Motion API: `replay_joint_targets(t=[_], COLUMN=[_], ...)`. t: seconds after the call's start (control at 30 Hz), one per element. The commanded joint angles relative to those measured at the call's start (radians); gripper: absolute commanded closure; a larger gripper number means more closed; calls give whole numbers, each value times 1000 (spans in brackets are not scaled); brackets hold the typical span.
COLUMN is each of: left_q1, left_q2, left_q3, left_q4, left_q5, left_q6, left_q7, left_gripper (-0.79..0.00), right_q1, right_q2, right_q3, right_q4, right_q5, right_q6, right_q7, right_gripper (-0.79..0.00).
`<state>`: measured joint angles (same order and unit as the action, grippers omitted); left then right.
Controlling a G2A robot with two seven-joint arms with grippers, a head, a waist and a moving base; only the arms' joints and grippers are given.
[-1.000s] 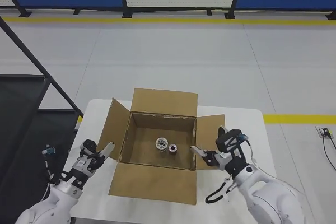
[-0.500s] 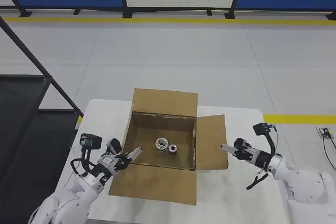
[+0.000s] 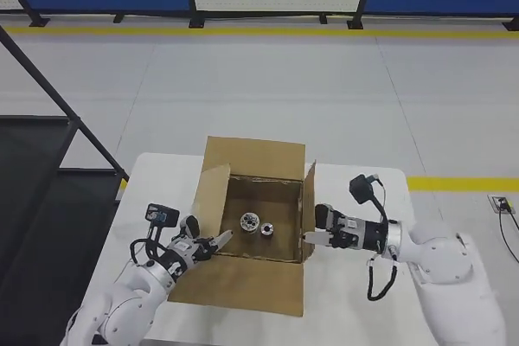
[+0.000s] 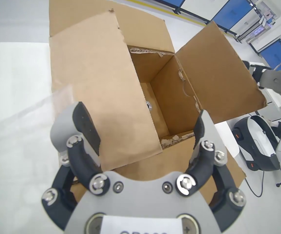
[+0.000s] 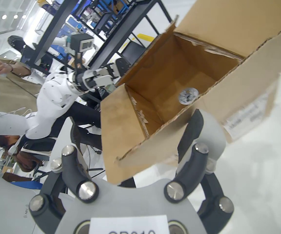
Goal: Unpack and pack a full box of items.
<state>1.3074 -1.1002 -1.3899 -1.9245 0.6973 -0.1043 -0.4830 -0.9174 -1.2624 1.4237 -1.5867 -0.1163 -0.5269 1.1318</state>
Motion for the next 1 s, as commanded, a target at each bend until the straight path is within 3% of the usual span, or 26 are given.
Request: replay_joint_targets(t=[0.0, 0.2, 0.5, 0.67, 0.97], left_q1=[-4, -12, -19, -38, -60], left_q2=[-1, -2, -4, -8, -14], left_q3=[1, 1, 7, 26, 48], left_q4=[14, 40, 64, 84, 105], left_q5=[-7, -28, -39, -38, -44], left_q6=[1, -11, -10, 14, 40], left_q7=[-1, -8, -22, -23, -16], left_gripper=[-785, -785, -785, -785, -785], right_q1=[31, 159, 277, 290, 289], right_q2=[-7, -40, -75, -81, -87], right_q3=[-50, -227, -370, -400, -453], right_q4=[28, 185, 404, 437, 424], right_q5=[28, -37, -60, -117, -300], right_q6=[12, 86, 97, 65, 125], right_q7=[-39, -196, -274, -330, -431], right_gripper=[-785, -785, -785, -785, -785])
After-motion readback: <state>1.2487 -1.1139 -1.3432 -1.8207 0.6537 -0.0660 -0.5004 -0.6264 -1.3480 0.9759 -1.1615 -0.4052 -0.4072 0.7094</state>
